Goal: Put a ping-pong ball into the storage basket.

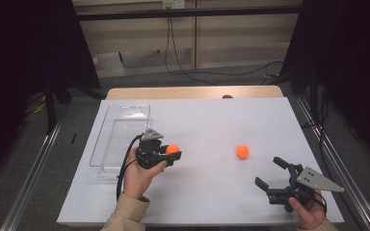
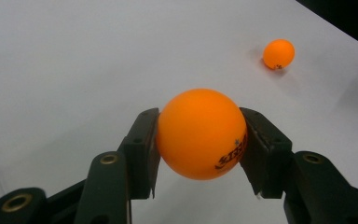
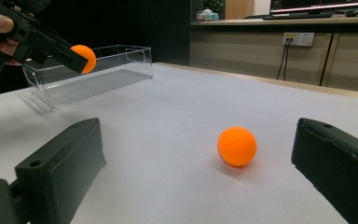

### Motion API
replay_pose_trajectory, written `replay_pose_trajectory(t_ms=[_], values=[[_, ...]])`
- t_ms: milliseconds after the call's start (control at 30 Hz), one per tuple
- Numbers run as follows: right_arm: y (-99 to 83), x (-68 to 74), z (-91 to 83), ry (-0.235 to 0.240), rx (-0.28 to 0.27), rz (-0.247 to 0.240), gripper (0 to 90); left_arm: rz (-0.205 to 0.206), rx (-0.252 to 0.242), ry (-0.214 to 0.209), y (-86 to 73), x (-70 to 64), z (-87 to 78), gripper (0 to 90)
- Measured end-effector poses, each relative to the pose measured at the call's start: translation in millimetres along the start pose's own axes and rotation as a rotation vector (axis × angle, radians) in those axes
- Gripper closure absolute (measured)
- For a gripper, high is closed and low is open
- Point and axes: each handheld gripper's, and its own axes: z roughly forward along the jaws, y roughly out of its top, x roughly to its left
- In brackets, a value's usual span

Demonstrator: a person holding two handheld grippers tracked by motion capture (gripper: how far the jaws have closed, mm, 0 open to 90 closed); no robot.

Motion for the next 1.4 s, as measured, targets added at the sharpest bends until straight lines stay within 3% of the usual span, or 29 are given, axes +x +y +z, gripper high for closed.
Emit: replay_pose_trajectory(t_ms=[1400], values=[[0.4, -0.6, -0.4, -0.003, -0.002, 0.002, 2.0, -0.024, -0.029, 0.034, 0.3, 11.1, -14.9, 51.0]])
